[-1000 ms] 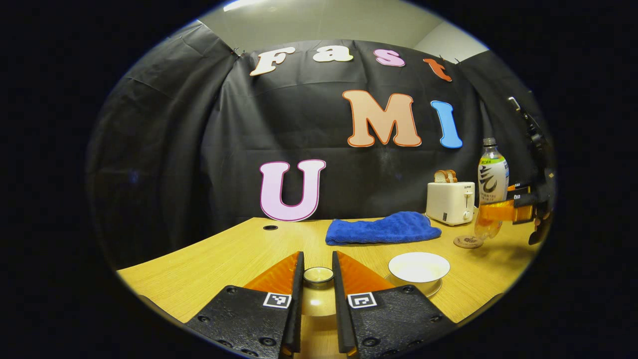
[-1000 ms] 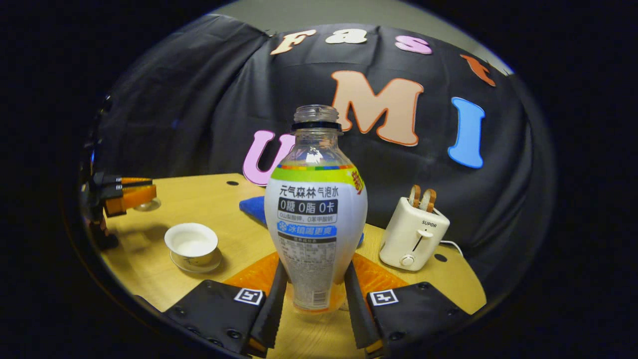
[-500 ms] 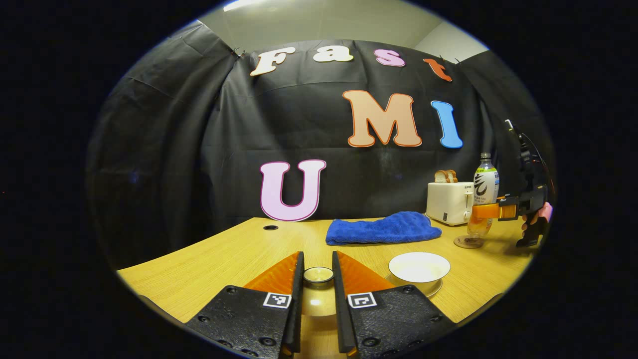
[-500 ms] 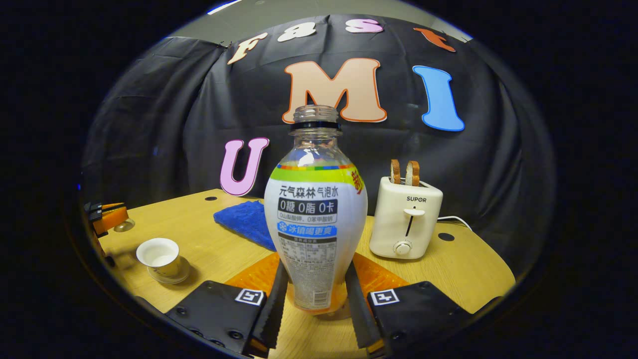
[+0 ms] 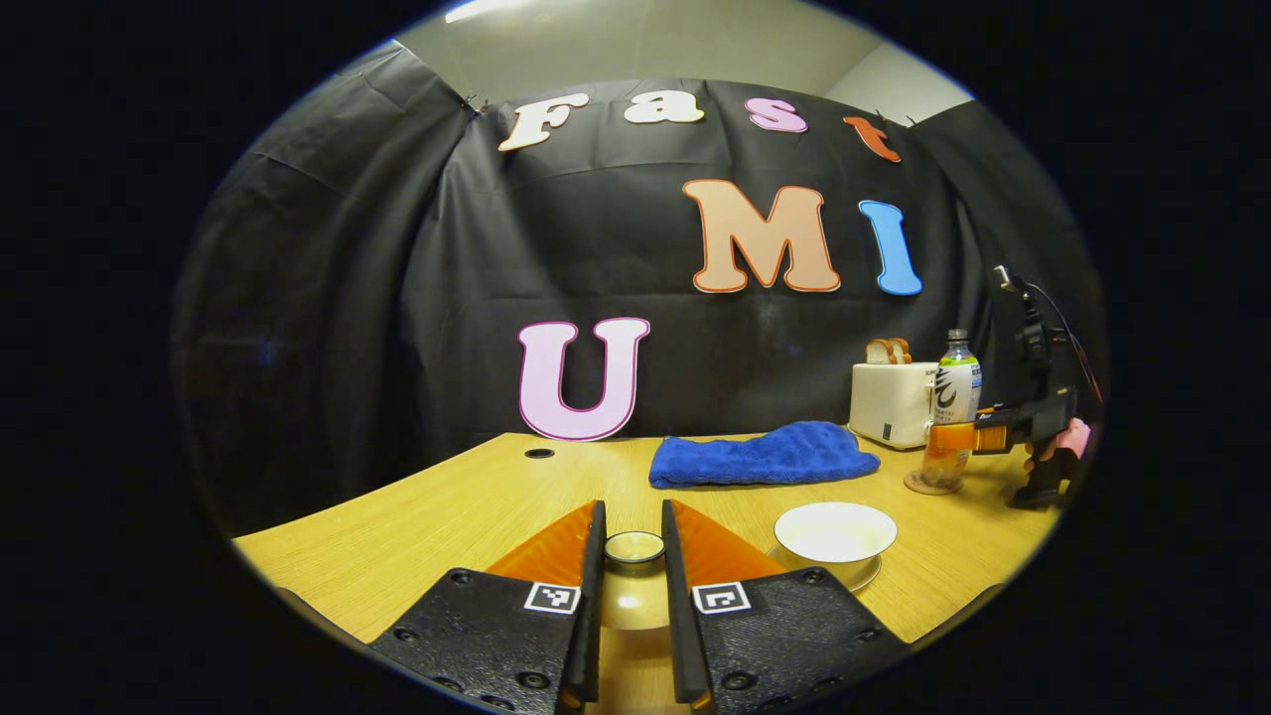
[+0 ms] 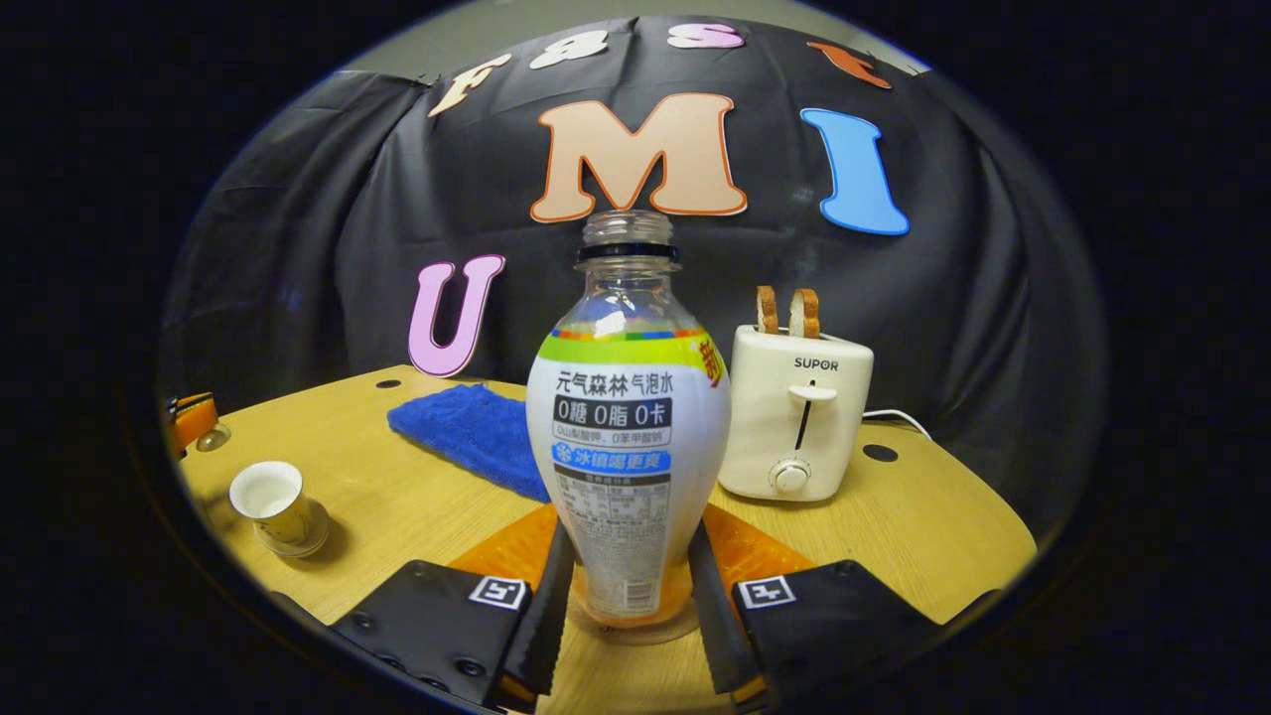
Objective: Open the teacup lid with one hand, grasp the water bottle and pour water into the teacup with the other hand; after pouring, place the water bottle on the coaster and then close the teacup lid.
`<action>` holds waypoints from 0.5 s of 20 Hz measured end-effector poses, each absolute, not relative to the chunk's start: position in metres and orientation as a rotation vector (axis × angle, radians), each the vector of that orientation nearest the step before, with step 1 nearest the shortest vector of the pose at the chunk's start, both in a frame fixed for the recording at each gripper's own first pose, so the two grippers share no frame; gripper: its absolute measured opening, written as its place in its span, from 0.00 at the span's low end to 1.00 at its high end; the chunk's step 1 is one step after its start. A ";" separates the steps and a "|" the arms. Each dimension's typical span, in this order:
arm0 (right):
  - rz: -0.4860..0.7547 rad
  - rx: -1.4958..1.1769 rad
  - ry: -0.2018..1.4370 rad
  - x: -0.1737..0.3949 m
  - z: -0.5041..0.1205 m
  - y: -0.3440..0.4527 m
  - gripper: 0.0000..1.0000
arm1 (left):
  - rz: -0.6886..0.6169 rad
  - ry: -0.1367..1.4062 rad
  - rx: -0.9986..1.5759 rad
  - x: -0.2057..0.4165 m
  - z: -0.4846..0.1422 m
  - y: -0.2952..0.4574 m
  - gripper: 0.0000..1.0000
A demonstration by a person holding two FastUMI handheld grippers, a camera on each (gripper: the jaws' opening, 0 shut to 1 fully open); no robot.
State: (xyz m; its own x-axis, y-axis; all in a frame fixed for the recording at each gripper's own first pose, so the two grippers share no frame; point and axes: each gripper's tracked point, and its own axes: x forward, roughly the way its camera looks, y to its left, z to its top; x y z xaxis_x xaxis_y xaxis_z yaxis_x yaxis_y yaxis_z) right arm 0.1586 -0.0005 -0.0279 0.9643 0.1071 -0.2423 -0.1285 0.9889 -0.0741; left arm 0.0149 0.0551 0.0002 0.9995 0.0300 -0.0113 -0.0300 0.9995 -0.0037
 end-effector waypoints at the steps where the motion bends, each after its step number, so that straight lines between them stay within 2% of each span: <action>1: 0.120 -0.090 0.242 0.159 -0.029 0.000 0.62 | 0.030 0.012 -0.004 0.015 0.000 0.055 0.27; 2: 0.121 -0.085 0.237 0.160 -0.028 0.001 0.65 | 0.030 0.011 -0.004 0.015 0.000 0.055 0.27; 5: 0.122 -0.077 0.243 0.160 -0.031 0.000 0.62 | 0.030 0.011 -0.004 0.015 0.000 0.055 0.27; 8: 0.130 -0.082 0.236 0.160 -0.030 0.001 0.71 | 0.030 0.012 -0.004 0.015 0.000 0.055 0.27; 10: 0.137 -0.080 0.234 0.159 -0.030 0.002 0.70 | 0.030 0.012 -0.004 0.015 0.000 0.055 0.27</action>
